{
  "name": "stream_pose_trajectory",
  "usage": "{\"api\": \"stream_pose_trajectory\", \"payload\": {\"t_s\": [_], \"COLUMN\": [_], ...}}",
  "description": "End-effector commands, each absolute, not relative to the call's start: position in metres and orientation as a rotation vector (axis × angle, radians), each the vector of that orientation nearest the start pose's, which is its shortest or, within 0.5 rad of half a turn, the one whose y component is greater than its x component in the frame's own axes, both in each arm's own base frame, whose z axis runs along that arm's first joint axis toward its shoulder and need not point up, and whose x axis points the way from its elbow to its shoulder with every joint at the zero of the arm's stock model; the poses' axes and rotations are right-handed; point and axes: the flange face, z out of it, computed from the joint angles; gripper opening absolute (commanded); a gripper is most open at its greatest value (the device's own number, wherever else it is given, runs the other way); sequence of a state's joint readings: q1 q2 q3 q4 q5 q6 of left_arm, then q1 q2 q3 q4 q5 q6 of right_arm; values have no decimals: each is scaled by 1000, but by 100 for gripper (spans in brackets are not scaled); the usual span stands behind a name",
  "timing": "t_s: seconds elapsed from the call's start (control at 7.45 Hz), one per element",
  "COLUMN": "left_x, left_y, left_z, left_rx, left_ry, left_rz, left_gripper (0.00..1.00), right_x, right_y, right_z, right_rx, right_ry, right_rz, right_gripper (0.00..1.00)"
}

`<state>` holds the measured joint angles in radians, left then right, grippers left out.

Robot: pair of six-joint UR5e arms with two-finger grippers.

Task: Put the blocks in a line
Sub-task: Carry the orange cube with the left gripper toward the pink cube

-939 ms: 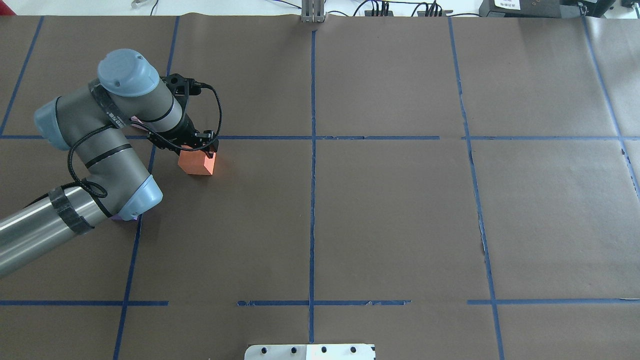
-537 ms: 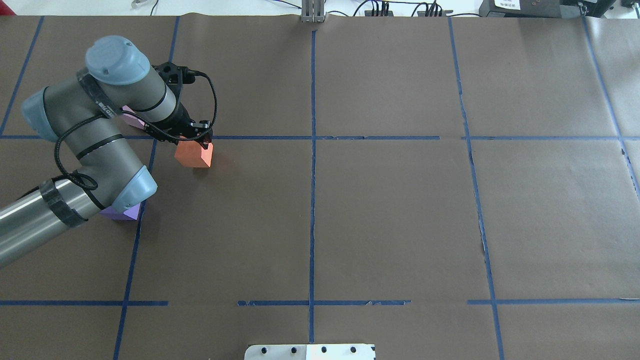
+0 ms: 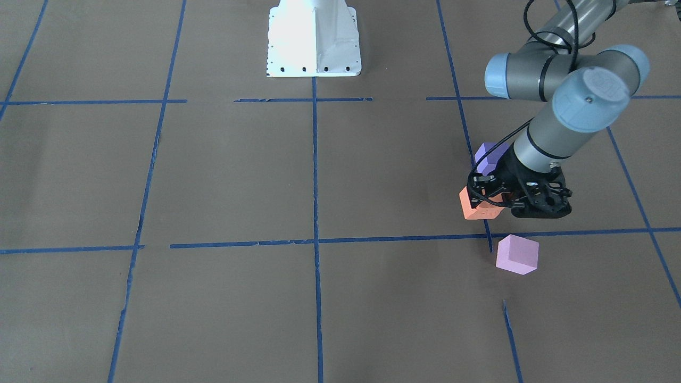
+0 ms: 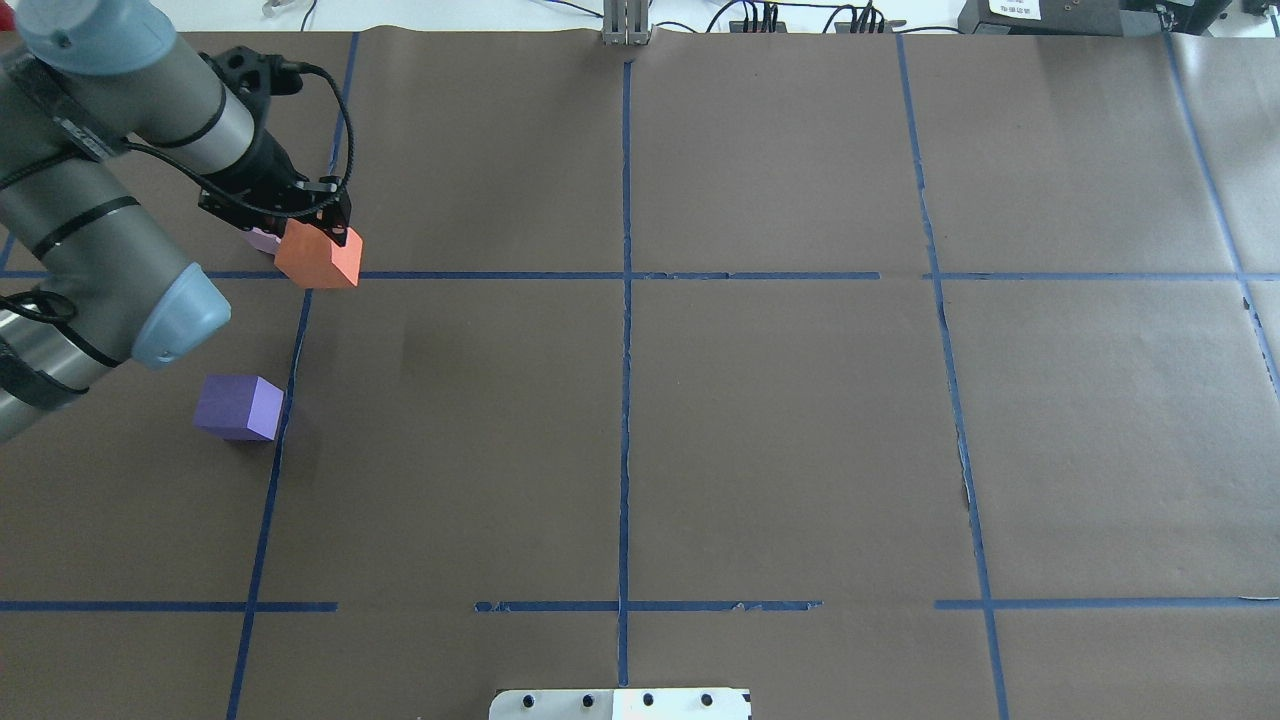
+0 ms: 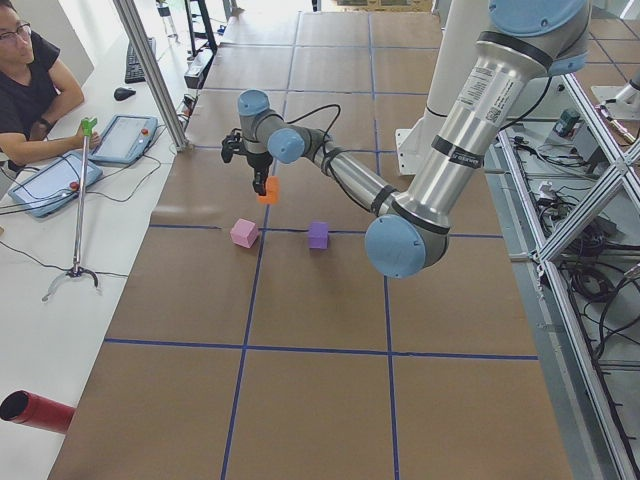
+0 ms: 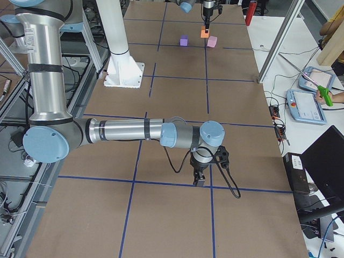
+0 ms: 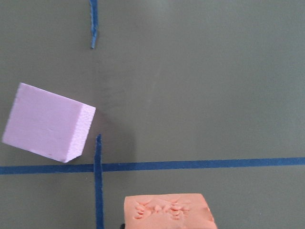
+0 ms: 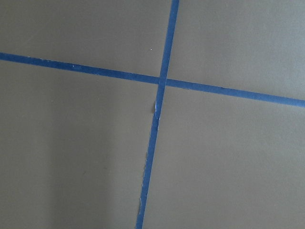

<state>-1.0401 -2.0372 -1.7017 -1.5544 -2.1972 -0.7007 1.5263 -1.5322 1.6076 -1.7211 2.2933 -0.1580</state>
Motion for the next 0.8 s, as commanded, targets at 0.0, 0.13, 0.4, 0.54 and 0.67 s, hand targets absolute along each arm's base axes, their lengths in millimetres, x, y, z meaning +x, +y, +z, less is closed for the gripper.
{"api": "stream_pose_trajectory", "payload": {"t_s": [0.0,0.13,0.4,0.54,0.67], "left_x": [191,191,201,211,228], "left_y": [-598,-587,-596,-603,-604], "left_z": [369,396,428,439,447], "left_rx": [124,70,37,15,16], "left_ry": [768,792,792,832,864], "left_rz": [88,93,70,-5,-47], "left_gripper": [11,11,12,12,12], "right_x": [45,45,45,45,45], "right_y": [-504,-504,-504,-504,-504], "right_z": [640,639,639,640,640], "right_rx": [-31,-29,-29,-31,-31], "right_ry": [-726,-726,-726,-726,-726], "right_rz": [-166,-167,-167,-166,-166], "right_gripper": [100,100,100,100,100]}}
